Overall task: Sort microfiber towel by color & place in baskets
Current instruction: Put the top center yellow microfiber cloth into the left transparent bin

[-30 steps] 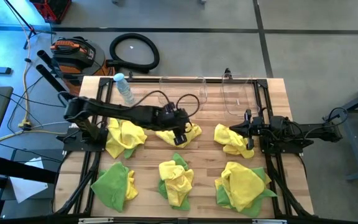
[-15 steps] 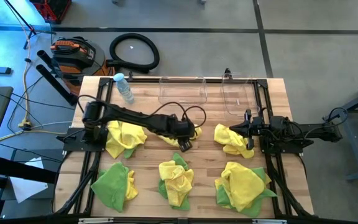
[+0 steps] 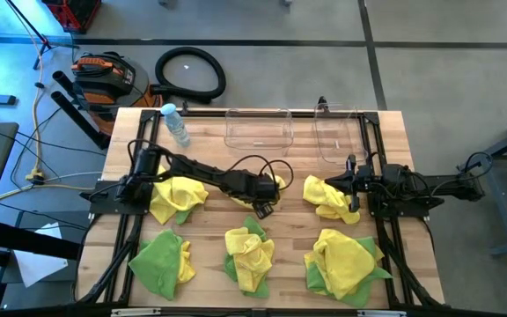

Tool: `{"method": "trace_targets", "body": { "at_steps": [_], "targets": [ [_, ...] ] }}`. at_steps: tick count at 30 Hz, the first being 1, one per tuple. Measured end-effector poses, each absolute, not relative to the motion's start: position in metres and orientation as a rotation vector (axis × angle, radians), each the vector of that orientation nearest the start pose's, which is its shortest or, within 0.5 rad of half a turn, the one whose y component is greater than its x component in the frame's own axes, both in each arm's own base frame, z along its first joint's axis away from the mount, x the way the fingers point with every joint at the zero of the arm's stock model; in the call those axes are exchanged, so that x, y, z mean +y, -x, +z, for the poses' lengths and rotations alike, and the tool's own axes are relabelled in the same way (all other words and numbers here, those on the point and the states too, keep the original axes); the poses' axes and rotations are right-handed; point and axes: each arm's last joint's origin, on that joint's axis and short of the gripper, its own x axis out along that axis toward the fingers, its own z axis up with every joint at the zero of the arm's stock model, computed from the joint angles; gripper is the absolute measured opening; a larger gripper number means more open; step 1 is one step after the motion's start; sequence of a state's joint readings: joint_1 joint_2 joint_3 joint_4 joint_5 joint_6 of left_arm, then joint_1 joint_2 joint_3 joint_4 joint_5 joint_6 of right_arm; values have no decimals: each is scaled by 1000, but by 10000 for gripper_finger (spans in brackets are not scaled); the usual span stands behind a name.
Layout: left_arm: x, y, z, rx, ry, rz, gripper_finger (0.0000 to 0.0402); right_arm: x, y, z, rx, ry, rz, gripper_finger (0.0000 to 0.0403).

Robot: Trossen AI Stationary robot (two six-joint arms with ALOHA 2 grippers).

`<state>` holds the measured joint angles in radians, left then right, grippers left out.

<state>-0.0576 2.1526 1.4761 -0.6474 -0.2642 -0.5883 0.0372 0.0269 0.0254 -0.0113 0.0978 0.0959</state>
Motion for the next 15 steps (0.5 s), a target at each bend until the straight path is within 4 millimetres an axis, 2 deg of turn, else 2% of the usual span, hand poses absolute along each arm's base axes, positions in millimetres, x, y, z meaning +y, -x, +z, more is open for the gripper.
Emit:
{"method": "trace_targets", "body": {
  "at_steps": [3, 5, 8, 10, 15],
  "targets": [
    [-17, -415, 125, 1224, 281, 556, 78, 1, -98, 169, 10, -95, -61, 0],
    [-16, -412, 132, 1232, 292, 545, 24, 1, -98, 169, 10, -95, -61, 0],
    [-14, -403, 149, 1267, 293, 526, 14, 1, -98, 169, 10, -95, -61, 0],
    [-12, -401, 176, 1245, 270, 500, 6, 1, -98, 169, 10, -95, -61, 0],
    [-2, -381, 274, 1097, 154, 486, 3, 1, -98, 169, 9, -95, -61, 0]
  ]
}}
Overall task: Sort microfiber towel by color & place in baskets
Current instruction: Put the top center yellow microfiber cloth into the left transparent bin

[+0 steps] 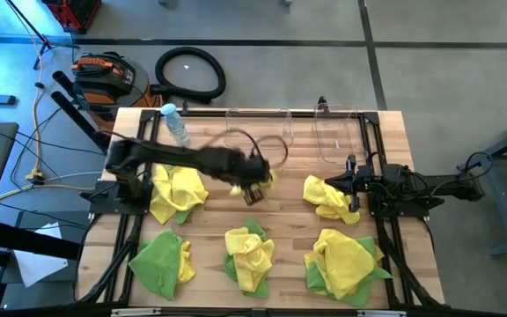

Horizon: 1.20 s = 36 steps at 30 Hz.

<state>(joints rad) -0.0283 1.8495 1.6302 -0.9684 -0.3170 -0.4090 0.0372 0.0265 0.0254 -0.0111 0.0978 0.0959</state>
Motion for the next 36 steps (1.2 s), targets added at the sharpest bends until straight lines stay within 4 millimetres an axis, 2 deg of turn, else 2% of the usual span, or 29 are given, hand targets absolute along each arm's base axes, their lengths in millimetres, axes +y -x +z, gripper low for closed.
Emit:
{"method": "trace_targets", "body": {
  "at_steps": [4, 6, 9, 12, 14, 19, 23, 32, 36],
  "targets": [
    [14, -358, 351, 882, 109, 480, 2, 1, -98, 169, 9, -95, -61, 0],
    [28, -349, 378, 811, 76, 482, 1, 1, -98, 169, 9, -95, -61, 0],
    [51, -343, 402, 761, 0, 496, 1, 1, -98, 169, 9, -95, -61, 0],
    [75, -343, 414, 732, -79, 475, 1, 1, -98, 169, 9, -95, -61, 0],
    [91, -346, 409, 769, -118, 455, 1, 1, -98, 169, 9, -95, -61, 0],
    [123, -364, 373, 895, -108, 371, 0, 1, -98, 169, 9, -95, -61, 0],
    [142, -385, 335, 999, -122, 328, 0, 1, -98, 169, 9, -95, -61, 0],
    [167, -416, 246, 1217, -57, 245, 0, 1, -98, 169, 10, -95, -62, 0],
    [176, -421, 223, 1264, -30, 256, 1, 1, -98, 169, 9, -95, -61, 0]
  ]
}}
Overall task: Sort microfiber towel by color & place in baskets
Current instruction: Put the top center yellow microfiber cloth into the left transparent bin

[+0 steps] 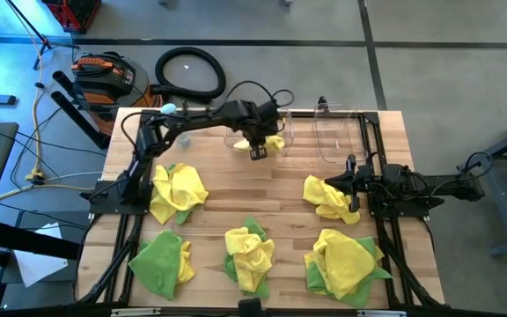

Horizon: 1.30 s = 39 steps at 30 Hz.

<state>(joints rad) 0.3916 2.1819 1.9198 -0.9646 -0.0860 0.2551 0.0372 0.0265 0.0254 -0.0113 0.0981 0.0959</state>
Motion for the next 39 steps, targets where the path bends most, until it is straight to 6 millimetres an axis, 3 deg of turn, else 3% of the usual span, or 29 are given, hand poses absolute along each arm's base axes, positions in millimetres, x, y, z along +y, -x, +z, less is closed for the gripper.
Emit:
{"method": "trace_targets", "body": {
  "at_steps": [4, 17, 28, 39],
  "targets": [
    [185, -421, 208, 1296, -5, 268, 3, 1, -98, 169, 9, -95, -62, 0],
    [217, -410, 207, 1245, 89, 310, 4, 1, -98, 169, 9, -95, -61, 0],
    [216, -417, 200, 1201, 137, 325, 7, 1, -98, 169, 10, -95, -61, 0],
    [210, -423, 190, 1215, 158, 329, 93, 1, -98, 169, 9, -95, -62, 0]
  ]
}}
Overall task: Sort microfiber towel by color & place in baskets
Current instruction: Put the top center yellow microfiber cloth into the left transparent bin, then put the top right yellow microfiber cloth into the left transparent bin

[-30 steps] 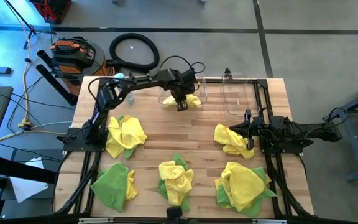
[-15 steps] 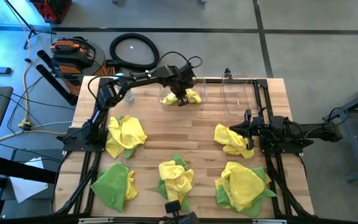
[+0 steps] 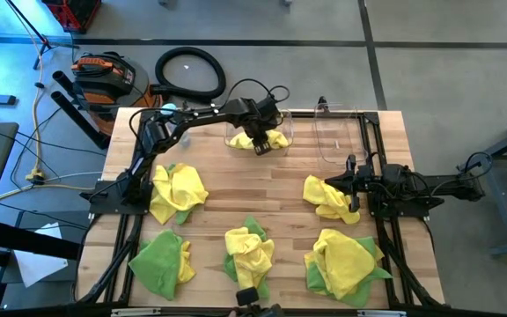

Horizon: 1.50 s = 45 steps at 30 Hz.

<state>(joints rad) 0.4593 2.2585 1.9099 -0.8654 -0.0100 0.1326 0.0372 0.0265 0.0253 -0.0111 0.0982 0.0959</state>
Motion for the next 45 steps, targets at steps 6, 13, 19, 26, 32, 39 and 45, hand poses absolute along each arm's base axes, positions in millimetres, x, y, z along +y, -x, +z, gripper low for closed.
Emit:
{"method": "trace_targets", "body": {
  "at_steps": [6, 13, 19, 26, 32, 39, 45],
  "targets": [
    [210, -422, 191, 1233, 120, 381, 126, 1, -98, 169, 9, -95, -61, 0],
    [207, -416, 219, 1183, 96, 404, 129, 1, -98, 169, 9, -95, -62, 0],
    [200, -411, 243, 1132, 80, 408, 129, 1, -98, 169, 9, -95, -61, 0],
    [185, -414, 257, 1087, 63, 393, 129, 1, -98, 169, 9, -95, -61, 0],
    [169, -421, 261, 1082, 39, 357, 129, 1, -98, 169, 10, -95, -61, 0],
    [144, -430, 261, 1075, 42, 359, 129, 1, -98, 169, 9, -95, -61, 0],
    [123, -425, 291, 986, 76, 362, 118, 1, -98, 169, 9, -95, -61, 0]
  ]
}}
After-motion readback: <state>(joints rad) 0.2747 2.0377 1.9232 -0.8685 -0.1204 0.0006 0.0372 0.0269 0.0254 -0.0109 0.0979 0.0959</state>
